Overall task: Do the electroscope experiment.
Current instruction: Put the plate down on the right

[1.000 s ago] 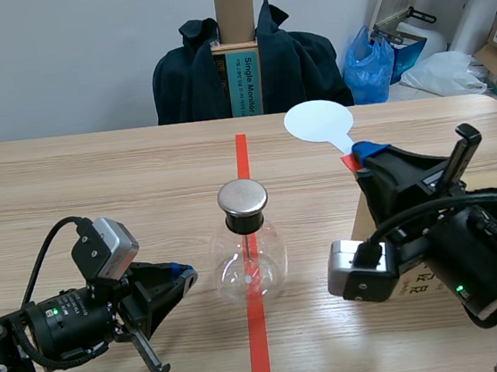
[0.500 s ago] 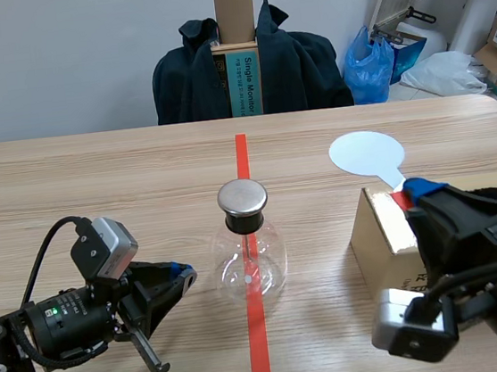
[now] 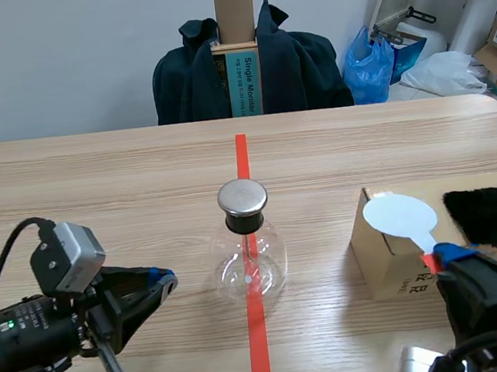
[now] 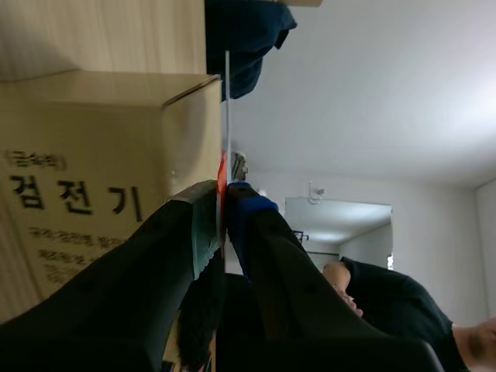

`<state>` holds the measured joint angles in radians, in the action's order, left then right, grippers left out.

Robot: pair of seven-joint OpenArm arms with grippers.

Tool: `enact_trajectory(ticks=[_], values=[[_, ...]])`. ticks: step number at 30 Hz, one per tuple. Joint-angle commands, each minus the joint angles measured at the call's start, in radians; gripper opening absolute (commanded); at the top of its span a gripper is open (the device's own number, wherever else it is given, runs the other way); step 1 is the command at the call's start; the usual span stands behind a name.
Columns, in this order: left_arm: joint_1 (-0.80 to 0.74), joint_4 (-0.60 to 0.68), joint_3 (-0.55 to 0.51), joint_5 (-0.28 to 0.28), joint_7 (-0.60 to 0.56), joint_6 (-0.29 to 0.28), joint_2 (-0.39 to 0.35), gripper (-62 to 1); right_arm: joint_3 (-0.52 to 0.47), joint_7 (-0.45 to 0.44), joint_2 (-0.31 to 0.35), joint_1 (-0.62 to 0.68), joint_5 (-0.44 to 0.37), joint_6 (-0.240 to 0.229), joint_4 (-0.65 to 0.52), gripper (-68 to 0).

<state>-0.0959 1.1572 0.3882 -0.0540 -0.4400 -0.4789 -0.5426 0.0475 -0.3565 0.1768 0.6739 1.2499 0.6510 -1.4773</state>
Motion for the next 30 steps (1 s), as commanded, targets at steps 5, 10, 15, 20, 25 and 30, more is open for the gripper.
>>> enact_trajectory(ticks=[5, 10, 15, 20, 25, 30], values=[[-0.211, 0.246, -0.137, -0.013, -0.013, -0.004, -0.075, -58.2, -0.017, 0.030, -0.003, -0.010, 0.001, 0.015, 0.028, -66.7], [-0.414, 0.420, -0.276, -0.017, -0.012, -0.006, -0.107, -58.2, -0.017, 0.061, -0.003, -0.033, 0.000, 0.015, 0.055, -66.7], [-0.526, 0.504, -0.369, -0.017, -0.012, -0.006, -0.106, -56.7, -0.017, 0.082, -0.002, -0.062, 0.000, 0.015, 0.088, -66.7], [-0.538, 0.513, -0.379, -0.017, -0.015, -0.010, -0.106, -11.6, -0.016, 0.081, -0.002, -0.062, 0.000, 0.015, 0.089, -66.7], [-0.538, 0.513, -0.378, -0.021, -0.021, -0.010, -0.105, 1.4, -0.016, 0.081, 0.000, -0.062, 0.000, 0.015, 0.089, -56.3], [-0.538, 0.513, -0.378, -0.021, -0.020, -0.010, -0.106, 1.4, -0.016, 0.082, 0.000, -0.059, -0.001, 0.015, 0.089, -25.0]])
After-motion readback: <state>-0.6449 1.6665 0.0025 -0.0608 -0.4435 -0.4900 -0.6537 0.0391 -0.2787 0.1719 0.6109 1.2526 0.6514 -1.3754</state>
